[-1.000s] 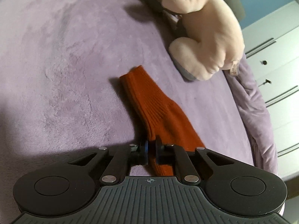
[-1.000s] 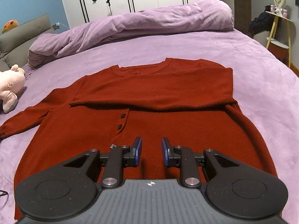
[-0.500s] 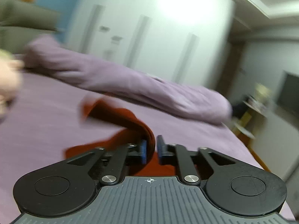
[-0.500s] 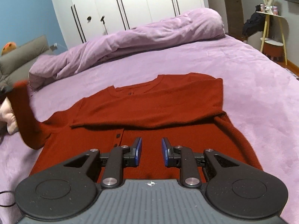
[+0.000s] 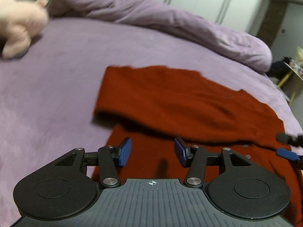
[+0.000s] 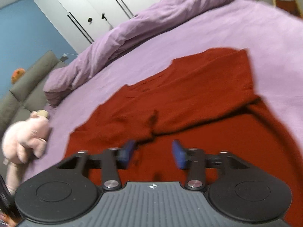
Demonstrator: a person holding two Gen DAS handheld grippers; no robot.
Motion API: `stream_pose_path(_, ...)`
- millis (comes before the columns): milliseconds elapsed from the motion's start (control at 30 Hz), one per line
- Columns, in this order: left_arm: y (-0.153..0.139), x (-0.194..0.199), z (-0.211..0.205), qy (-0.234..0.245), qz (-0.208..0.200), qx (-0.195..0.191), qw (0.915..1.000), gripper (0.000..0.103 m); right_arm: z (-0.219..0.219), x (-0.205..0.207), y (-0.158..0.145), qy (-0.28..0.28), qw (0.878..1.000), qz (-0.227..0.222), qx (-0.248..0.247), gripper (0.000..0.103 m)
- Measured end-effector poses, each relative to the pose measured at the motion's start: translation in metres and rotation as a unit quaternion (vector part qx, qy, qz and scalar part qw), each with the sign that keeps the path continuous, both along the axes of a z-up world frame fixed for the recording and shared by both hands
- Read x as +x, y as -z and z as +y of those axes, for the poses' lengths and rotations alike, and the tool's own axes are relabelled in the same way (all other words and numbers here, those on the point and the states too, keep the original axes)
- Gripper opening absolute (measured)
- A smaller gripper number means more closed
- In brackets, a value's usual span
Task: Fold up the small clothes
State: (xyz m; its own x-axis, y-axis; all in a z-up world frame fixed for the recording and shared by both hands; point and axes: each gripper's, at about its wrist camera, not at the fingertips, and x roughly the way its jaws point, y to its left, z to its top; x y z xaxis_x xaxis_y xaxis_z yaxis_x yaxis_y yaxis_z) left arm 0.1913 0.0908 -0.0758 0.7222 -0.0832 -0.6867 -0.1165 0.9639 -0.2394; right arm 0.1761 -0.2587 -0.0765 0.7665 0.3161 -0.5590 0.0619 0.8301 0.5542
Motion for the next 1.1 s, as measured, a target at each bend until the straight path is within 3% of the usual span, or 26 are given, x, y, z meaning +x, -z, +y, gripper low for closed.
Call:
stream_pose_path(100, 0.005, 0.003, 0.013, -0.01, 0.008, 0.001, 0.9999, 0.055, 0.011, 0.035, 0.011, 0.002, 1.0, 0.017, 0.011, 0.064)
stream_pose_path(200, 0.006, -0.003, 0.018, -0.009, 0.008, 0.011, 0.9999, 0.055, 0.033, 0.058, 0.015, -0.015, 0.999, 0.024, -0.034, 0.053)
stream_pose_path(267, 0.007, 0.003, 0.017, -0.007, 0.01, 0.017, 0.9998, 0.055, 0.047, 0.067, 0.014, -0.028, 0.997, 0.027, -0.069, 0.032)
stream_pose_path(300, 0.008, 0.005, 0.016, -0.005, 0.011, 0.018, 0.9998, 0.055, 0.051, 0.07, 0.014, -0.032, 0.996, 0.029, -0.081, 0.026)
stream_pose_path(333, 0.009, 0.009, 0.016, -0.005, 0.013, 0.019, 0.9997, 0.055, 0.054, 0.072, 0.014, -0.034, 0.995, 0.028, -0.09, 0.01)
stream_pose_path(367, 0.01, 0.013, 0.015, -0.006, 0.014, 0.02, 0.9997, 0.055, 0.055, 0.072, 0.014, -0.037, 0.995, 0.024, -0.093, 0.005)
stream_pose_path(433, 0.008, 0.018, 0.012, -0.005, 0.011, 0.022, 0.9997, 0.055, 0.055, 0.07, 0.005, -0.042, 0.993, 0.008, -0.107, 0.004)
stream_pose_path(500, 0.003, 0.023, 0.008, 0.0, 0.002, 0.031, 0.9995, 0.055, 0.054, 0.06, -0.016, -0.033, 0.989, -0.05, -0.138, 0.004)
stream_pose_path(567, 0.0, 0.033, 0.001, 0.007, 0.001, 0.045, 0.9989, 0.058, 0.051, 0.049, -0.039, 0.015, 0.974, -0.111, -0.199, 0.004)
stream_pose_path(633, 0.003, 0.044, -0.006, 0.011, 0.011, 0.054, 0.9984, 0.058, 0.04, 0.043, -0.049, 0.071, 0.953, -0.133, -0.262, 0.004)
stream_pose_path(700, 0.007, 0.055, -0.012, 0.014, 0.021, 0.056, 0.9982, 0.058, 0.022, 0.05, -0.042, 0.091, 0.949, -0.108, -0.282, 0.004)
stream_pose_path(833, 0.01, 0.065, -0.023, 0.017, 0.021, 0.07, 0.9972, 0.058, -0.011, 0.064, -0.012, 0.087, 0.957, -0.037, -0.274, 0.004)
stream_pose_path(933, 0.01, 0.07, -0.027, 0.02, 0.019, 0.079, 0.9965, 0.058, -0.015, 0.067, -0.002, 0.066, 0.957, -0.027, -0.281, 0.004)
stream_pose_path(1000, 0.01, 0.072, -0.028, 0.021, 0.019, 0.086, 0.9959, 0.058, -0.013, 0.068, -0.005, 0.068, 0.948, -0.039, -0.307, 0.004)
stream_pose_path(1100, 0.008, 0.072, -0.026, 0.017, 0.018, 0.094, 0.9952, 0.058, -0.011, 0.073, -0.007, 0.116, 0.919, -0.054, -0.374, 0.004)
